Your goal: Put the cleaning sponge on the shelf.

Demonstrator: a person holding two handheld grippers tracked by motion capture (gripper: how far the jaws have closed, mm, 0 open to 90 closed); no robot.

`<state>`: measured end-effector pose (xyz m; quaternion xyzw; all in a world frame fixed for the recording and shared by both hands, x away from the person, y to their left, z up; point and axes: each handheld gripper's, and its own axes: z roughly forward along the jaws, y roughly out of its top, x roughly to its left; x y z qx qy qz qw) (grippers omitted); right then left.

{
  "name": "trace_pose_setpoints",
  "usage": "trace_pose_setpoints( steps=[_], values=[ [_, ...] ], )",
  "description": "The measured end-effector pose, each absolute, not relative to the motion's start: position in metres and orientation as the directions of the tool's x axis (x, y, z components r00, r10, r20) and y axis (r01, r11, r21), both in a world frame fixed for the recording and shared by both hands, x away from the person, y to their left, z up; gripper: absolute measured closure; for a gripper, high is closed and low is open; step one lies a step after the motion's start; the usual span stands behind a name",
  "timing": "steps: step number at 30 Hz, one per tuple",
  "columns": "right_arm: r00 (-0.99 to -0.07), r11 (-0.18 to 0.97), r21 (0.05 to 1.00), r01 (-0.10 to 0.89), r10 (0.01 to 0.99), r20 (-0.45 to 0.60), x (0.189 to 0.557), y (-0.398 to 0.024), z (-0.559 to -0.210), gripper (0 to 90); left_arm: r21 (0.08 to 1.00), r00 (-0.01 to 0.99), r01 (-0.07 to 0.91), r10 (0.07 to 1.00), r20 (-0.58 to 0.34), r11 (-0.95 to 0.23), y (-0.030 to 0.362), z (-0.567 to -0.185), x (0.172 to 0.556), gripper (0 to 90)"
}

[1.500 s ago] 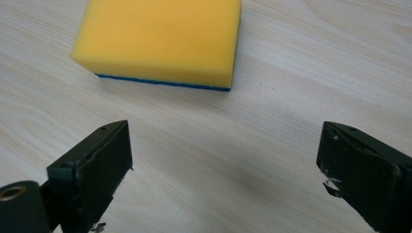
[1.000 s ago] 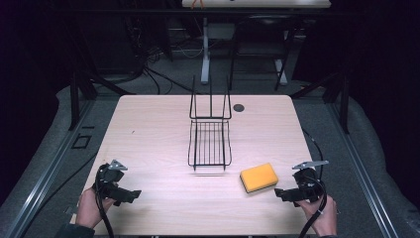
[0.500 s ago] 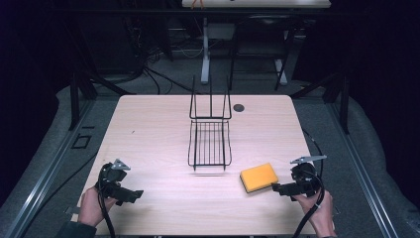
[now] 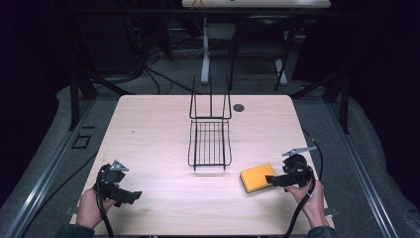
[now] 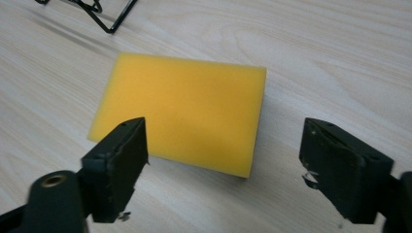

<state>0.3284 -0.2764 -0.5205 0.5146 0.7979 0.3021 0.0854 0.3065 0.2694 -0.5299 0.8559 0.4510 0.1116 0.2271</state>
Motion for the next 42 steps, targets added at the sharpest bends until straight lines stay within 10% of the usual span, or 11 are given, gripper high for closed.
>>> trace_pose_setpoints(
  steps=[12, 42],
  values=[
    [-0.417, 0.254, 0.545, 0.799, 0.887, 0.198, 0.347, -0.279, -0.532, 48.4, 0.472, 0.581, 0.718, 0.814, -0.003, -0.511, 0.268, -0.531, 0.304, 3.3],
    [-0.409, 0.23, 0.555, 0.799, 0.885, 0.222, 0.342, -0.276, -0.541, 79.4, 0.429, 0.6, 0.68, 0.788, 0.142, -0.595, 0.256, -0.534, 0.303, 14.2]
  ],
)
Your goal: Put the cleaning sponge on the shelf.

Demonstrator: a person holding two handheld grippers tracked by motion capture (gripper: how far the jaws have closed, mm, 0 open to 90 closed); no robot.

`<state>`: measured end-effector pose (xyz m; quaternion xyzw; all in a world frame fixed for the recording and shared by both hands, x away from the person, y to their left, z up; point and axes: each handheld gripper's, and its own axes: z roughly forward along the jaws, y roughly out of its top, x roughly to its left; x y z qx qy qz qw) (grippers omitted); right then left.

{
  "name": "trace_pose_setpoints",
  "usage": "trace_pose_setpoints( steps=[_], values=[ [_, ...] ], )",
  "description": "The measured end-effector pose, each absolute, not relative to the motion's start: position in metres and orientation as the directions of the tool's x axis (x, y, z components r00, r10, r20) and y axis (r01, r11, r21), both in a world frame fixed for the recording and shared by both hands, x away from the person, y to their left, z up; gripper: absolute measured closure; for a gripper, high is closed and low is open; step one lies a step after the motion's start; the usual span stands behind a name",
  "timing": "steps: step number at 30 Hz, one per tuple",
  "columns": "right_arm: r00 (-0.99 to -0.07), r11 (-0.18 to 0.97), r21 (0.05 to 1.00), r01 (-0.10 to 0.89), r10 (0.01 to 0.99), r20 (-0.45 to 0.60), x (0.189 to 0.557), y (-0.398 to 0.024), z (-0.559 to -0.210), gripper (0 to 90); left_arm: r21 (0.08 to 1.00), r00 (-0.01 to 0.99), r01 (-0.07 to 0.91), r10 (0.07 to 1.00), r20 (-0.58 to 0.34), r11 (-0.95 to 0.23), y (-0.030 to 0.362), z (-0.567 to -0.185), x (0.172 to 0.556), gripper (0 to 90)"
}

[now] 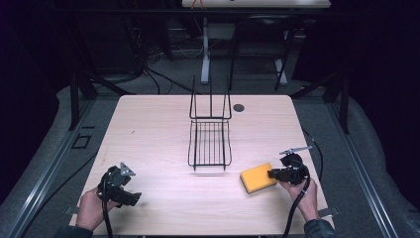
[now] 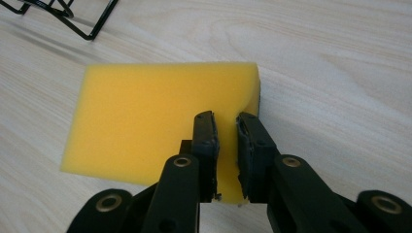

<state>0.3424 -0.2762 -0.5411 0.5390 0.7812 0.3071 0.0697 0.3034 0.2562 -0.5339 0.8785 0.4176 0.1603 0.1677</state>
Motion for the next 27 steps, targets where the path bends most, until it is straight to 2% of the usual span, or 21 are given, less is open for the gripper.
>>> trace_pose_setpoints(
  steps=[6, 27],
  values=[
    [-0.411, 0.203, 0.592, 0.78, 0.88, 0.239, 0.338, -0.276, -0.53, 82.0, 0.437, 0.598, 0.678, 0.789, 0.141, -0.592, 0.256, -0.533, 0.304, 10.7],
    [-0.432, 0.147, 0.672, 0.726, 0.858, 0.279, 0.324, -0.28, -0.504, 85.4, 0.44, 0.595, 0.678, 0.791, 0.141, -0.589, 0.257, -0.533, 0.304, 10.6]
  ],
)
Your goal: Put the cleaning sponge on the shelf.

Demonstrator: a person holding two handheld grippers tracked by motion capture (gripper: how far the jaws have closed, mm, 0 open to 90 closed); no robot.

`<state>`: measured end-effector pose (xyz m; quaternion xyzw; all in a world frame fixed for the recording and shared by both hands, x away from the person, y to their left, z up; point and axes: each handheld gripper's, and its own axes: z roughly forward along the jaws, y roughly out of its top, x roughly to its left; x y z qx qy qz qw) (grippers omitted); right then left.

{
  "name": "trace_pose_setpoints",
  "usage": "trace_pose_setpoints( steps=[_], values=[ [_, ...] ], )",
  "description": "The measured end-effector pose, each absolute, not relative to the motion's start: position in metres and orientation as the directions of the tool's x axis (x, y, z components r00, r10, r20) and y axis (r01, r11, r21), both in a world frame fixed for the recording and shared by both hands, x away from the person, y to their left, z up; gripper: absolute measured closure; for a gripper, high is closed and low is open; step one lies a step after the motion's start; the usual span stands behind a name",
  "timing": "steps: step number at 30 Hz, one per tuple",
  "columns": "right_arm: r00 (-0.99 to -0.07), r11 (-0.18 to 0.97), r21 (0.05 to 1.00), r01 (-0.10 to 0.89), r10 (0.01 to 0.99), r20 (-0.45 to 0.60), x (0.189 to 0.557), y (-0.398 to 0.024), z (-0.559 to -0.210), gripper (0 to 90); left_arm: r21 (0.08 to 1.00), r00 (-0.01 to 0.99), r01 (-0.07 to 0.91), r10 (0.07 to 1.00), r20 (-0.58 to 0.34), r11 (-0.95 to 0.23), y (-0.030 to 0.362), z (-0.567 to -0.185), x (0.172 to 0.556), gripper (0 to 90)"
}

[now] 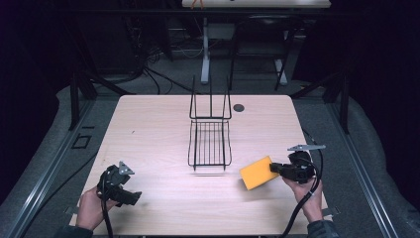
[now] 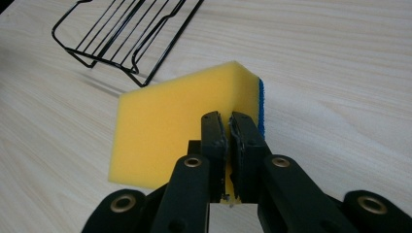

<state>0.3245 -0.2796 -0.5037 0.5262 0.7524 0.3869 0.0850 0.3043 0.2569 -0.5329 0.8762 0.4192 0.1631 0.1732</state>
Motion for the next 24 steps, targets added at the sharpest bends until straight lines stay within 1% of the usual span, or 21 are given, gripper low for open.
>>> trace_pose_setpoints(
  steps=[6, 10, 14, 24],
  values=[
    [-0.433, 0.137, 0.682, 0.718, 0.855, 0.284, 0.321, -0.28, -0.498, 85.5, 0.441, 0.596, 0.677, 0.791, 0.14, -0.589, 0.257, -0.533, 0.304, 10.6],
    [-0.435, 0.143, 0.689, 0.711, 0.859, 0.27, 0.319, -0.279, -0.494, 85.5, 0.422, 0.601, 0.683, 0.787, 0.14, -0.596, 0.256, -0.535, 0.304, 10.5],
    [-0.443, 0.147, 0.699, 0.7, 0.856, 0.264, 0.318, -0.277, -0.49, 85.5, 0.433, 0.599, 0.68, 0.789, 0.137, -0.591, 0.257, -0.534, 0.305, 10.4],
    [-0.455, 0.146, 0.721, 0.678, 0.853, 0.255, 0.315, -0.276, -0.48, 85.5, 0.429, 0.599, 0.68, 0.788, 0.143, -0.595, 0.256, -0.534, 0.304, 10.4]
  ],
)
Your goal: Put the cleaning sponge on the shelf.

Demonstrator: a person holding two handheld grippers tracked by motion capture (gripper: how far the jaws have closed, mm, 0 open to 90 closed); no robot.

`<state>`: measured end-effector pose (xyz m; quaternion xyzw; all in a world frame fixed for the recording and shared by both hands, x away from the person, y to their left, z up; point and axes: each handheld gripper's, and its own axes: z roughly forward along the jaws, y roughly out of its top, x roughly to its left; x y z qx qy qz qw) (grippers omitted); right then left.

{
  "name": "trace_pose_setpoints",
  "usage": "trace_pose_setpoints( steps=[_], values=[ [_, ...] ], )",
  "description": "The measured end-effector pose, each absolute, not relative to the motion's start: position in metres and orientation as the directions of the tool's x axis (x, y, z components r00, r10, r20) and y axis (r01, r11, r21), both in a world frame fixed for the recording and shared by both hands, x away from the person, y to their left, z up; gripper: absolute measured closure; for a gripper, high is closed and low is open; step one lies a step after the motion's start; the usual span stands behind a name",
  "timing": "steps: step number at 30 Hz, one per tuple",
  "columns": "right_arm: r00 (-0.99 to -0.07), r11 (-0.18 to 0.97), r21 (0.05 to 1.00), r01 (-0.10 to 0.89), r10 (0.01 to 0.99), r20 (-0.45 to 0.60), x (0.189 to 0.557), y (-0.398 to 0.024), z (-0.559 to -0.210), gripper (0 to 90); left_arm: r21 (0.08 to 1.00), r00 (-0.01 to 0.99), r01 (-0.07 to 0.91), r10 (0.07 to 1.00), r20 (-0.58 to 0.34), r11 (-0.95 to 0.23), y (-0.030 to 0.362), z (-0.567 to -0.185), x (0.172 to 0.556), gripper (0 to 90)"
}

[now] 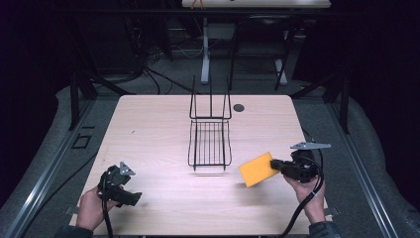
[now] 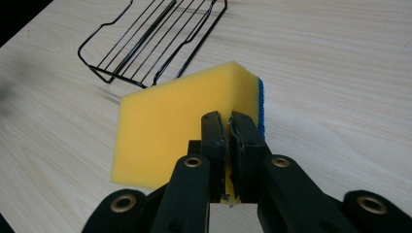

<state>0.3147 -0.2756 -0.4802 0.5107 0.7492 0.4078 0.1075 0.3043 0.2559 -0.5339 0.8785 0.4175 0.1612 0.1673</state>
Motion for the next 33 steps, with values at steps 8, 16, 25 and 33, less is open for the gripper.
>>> trace_pose_setpoints(
  steps=[8, 16, 25, 33],
  values=[
    [-0.453, 0.125, 0.741, 0.66, 0.853, 0.26, 0.313, -0.278, -0.472, 85.6, 0.426, 0.598, 0.68, 0.788, 0.149, -0.597, 0.257, -0.534, 0.305, 10.3],
    [-0.454, 0.116, 0.752, 0.648, 0.852, 0.261, 0.313, -0.276, -0.466, 85.7, 0.439, 0.595, 0.677, 0.791, 0.146, -0.591, 0.257, -0.533, 0.305, 10.4],
    [-0.465, 0.111, 0.77, 0.628, 0.847, 0.257, 0.314, -0.273, -0.459, 85.8, 0.44, 0.591, 0.678, 0.792, 0.15, -0.589, 0.257, -0.533, 0.305, 9.8],
    [-0.474, 0.112, 0.777, 0.62, 0.842, 0.256, 0.316, -0.268, -0.455, 86.2, 0.439, 0.591, 0.677, 0.792, 0.153, -0.591, 0.257, -0.533, 0.305, 9.6]
  ],
)
